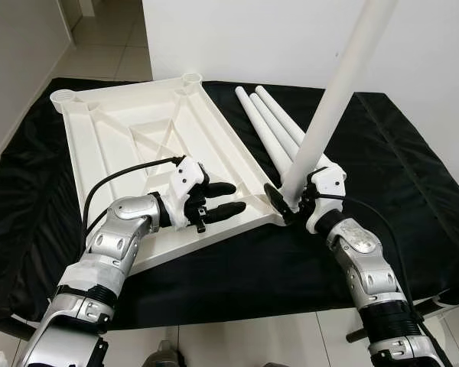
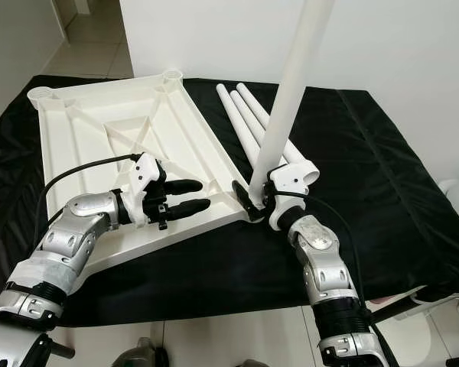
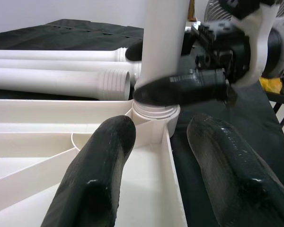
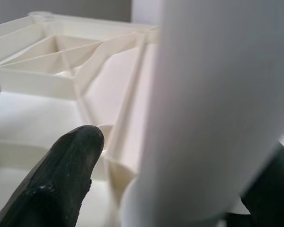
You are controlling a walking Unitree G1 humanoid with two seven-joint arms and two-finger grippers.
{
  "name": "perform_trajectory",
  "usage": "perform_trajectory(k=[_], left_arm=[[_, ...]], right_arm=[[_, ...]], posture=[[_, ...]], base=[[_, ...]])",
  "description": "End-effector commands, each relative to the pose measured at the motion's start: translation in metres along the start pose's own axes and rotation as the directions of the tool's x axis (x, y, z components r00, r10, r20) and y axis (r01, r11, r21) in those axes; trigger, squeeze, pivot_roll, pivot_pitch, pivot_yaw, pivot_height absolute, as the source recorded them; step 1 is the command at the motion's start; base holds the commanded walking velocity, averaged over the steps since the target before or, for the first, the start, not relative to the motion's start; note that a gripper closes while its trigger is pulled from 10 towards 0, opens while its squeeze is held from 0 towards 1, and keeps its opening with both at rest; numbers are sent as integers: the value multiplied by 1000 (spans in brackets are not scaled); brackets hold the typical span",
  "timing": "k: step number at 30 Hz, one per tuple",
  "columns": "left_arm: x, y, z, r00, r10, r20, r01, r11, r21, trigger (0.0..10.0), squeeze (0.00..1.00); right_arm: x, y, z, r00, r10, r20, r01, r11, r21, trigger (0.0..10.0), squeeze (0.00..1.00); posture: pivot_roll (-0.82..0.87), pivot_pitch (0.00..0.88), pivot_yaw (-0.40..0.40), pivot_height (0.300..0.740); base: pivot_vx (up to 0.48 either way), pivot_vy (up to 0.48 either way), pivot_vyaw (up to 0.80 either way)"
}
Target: Building children table
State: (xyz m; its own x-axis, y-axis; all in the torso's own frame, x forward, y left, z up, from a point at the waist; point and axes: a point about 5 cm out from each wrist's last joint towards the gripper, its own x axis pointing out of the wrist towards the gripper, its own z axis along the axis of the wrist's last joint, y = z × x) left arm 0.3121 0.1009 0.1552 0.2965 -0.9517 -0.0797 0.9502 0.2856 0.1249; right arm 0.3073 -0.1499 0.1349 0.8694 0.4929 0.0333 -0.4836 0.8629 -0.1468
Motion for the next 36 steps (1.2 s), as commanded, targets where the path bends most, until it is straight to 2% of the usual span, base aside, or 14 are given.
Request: perform_trajectory(k=[1,2,3,4,5,7,8,9,10,15,16,24,26,36], left_arm=[[1,2,2,1000,12,-10,-12,1000,16,10000,0],[1,2,2,1000,12,-10,-12,1000,16,10000,0],[1,2,2,1000,14,-10,-13,1000,17,10000,0],[1,2,2,1000,14,-10,-13,1000,17,10000,0],[1,3,3,1000,17,-7,-17,1000,19,10000,0],[1,3,3,1000,18,-6,-18,1000,19,10000,0],[1,3,3,1000,19,-5,-18,1000,18,10000,0],[1,3,3,1000,19,-5,-18,1000,18,10000,0],[1,3,3,1000,19,-3,-19,1000,18,10000,0],[1,3,3,1000,22,0,-22,1000,17,10000,0],[2,3,3,1000,24,3,-24,1000,17,10000,0],[2,3,3,1000,25,4,-25,1000,17,10000,0],[1,2,3,1000,23,2,-23,1000,16,10000,0],[0,2,2,1000,14,-5,-14,1000,16,10000,0]], right_arm=[[3,1,-2,999,33,-11,-33,999,-10,8941,0],[3,1,-2,999,33,-11,-33,999,-10,8941,0],[6,2,-5,998,54,-28,-54,998,-18,4941,0],[6,2,-5,998,54,-28,-54,998,-18,4941,0],[9,2,-8,996,73,-47,-74,997,-21,2784,0],[9,2,-9,996,74,-50,-75,997,-24,2784,0],[10,1,-9,996,77,-52,-78,997,-17,1451,0],[10,1,-9,996,77,-52,-78,997,-17,1451,0],[10,1,-10,995,79,-55,-79,997,-6,0,0],[8,-1,-11,996,68,-58,-68,998,7,0,0],[4,-3,-13,998,20,-64,-18,999,26,10000,0],[4,-2,-15,997,-40,-59,43,998,48,10000,0],[4,1,-16,992,-116,-54,120,990,73,10000,0],[8,20,-14,911,-407,-66,412,892,184,10000,0]], posture=[[18,0,-25,740],[18,0,-25,740],[21,0,-26,740],[21,0,-26,740],[24,0,-30,740],[24,0,-30,740],[25,0,-33,740],[25,0,-33,740],[25,0,-33,740],[28,0,-42,740],[28,0,-49,740],[27,0,-52,740],[25,0,-50,740],[24,0,-52,740]], base=[[0,0,0],[0,0,0],[0,0,0],[0,0,0],[0,0,0],[0,0,0],[0,0,0],[0,0,0],[0,0,0],[0,0,0],[0,0,0],[0,0,0],[0,0,0],[0,0,0]])
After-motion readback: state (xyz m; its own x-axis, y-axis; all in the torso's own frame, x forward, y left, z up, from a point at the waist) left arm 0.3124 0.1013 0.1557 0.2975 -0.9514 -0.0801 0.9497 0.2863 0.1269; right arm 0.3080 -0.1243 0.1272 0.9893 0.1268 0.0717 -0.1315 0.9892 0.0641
